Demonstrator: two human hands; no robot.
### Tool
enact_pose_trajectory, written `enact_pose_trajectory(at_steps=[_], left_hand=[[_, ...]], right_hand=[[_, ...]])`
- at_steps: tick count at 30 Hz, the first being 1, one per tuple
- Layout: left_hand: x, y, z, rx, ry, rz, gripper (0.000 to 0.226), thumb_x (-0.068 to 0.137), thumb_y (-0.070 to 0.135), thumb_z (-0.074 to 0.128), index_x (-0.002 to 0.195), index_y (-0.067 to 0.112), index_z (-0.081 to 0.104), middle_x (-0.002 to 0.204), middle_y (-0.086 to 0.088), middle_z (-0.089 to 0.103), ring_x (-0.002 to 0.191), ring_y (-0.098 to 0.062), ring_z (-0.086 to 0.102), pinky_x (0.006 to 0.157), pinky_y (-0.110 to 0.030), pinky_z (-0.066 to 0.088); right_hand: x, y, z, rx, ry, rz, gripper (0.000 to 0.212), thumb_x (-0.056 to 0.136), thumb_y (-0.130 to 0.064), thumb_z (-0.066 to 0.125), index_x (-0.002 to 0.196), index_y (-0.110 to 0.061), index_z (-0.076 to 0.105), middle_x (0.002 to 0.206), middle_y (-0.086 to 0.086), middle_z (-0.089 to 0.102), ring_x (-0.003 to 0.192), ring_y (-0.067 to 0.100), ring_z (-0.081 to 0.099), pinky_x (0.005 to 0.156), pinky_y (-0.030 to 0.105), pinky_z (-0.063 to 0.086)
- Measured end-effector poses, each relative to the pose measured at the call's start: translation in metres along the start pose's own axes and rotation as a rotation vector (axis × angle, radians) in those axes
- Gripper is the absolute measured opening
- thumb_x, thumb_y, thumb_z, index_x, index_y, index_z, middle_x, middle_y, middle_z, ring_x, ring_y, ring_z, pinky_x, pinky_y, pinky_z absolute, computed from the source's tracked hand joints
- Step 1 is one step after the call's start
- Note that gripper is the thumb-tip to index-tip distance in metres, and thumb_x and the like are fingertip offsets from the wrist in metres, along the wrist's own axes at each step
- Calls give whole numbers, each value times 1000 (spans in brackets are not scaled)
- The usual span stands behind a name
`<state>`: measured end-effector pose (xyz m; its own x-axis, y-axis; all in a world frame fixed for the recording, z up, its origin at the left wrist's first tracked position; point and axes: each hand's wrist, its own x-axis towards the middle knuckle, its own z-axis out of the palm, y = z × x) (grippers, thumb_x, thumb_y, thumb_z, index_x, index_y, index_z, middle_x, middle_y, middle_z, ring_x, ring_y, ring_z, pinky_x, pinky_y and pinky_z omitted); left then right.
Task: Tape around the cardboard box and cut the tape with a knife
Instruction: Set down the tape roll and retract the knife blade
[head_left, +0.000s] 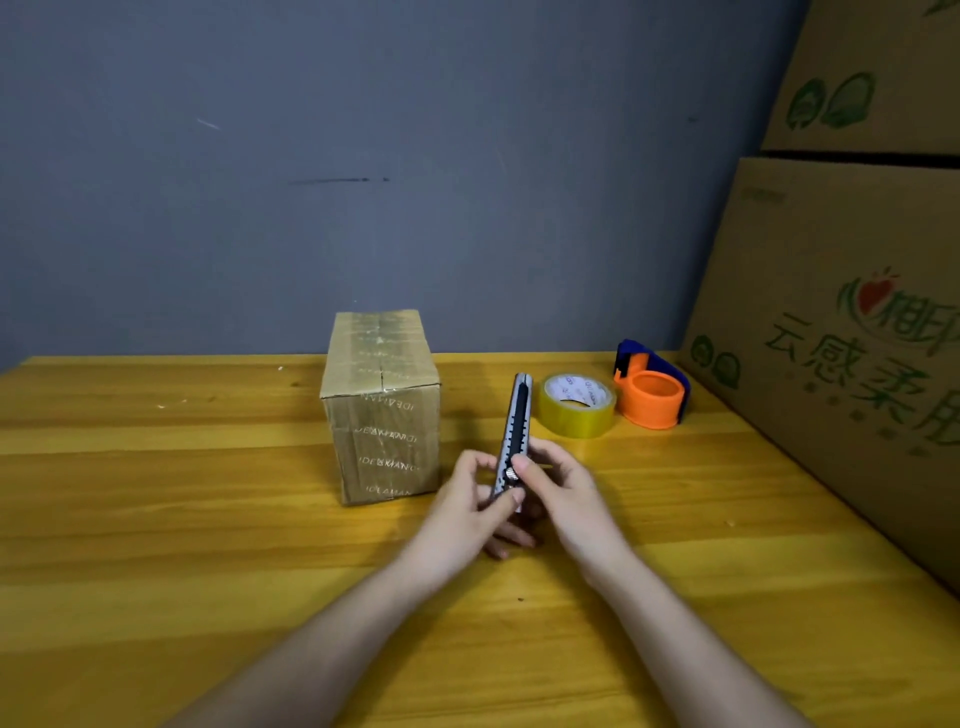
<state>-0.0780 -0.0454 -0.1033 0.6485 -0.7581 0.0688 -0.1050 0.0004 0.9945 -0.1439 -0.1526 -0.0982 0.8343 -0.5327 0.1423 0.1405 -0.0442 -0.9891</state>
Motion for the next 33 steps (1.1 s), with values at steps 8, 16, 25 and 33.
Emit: enact_pose_trajectory(at_steps=[8, 16, 25, 33], left_hand=[[27, 2, 6, 698, 224, 100, 47, 79, 17, 67, 124, 21, 54, 107, -4, 57, 96, -26, 63, 89, -36, 48], [62, 10, 8, 779, 225, -80, 36, 82, 24, 61, 117, 17, 59, 109, -12, 67, 104, -33, 62, 85, -39, 51], [85, 7, 4, 901, 148, -216, 40, 88, 19, 53, 127, 11, 54, 129, -16, 45, 112, -34, 55, 95, -37, 45], [85, 14, 7, 966, 114, -279, 38, 91, 16, 45, 126, 4, 53, 133, -19, 41, 115, -37, 53, 95, -38, 43]], right_hand=[[48, 13, -7, -282, 138, 9, 20, 91, -11, 57, 108, -2, 64, 88, 3, 67, 77, 13, 59, 64, 19, 46], [98, 9, -8, -737, 80, 192, 28, 88, -28, 60, 105, -8, 69, 108, 14, 70, 100, 31, 64, 88, 41, 51], [114, 16, -5, -991, -26, 230, 43, 86, -43, 59, 113, -10, 66, 111, 15, 66, 96, 32, 64, 81, 36, 52], [106, 10, -6, -1045, -43, 183, 32, 88, -31, 57, 100, -5, 69, 106, 20, 67, 87, 31, 62, 68, 30, 41]])
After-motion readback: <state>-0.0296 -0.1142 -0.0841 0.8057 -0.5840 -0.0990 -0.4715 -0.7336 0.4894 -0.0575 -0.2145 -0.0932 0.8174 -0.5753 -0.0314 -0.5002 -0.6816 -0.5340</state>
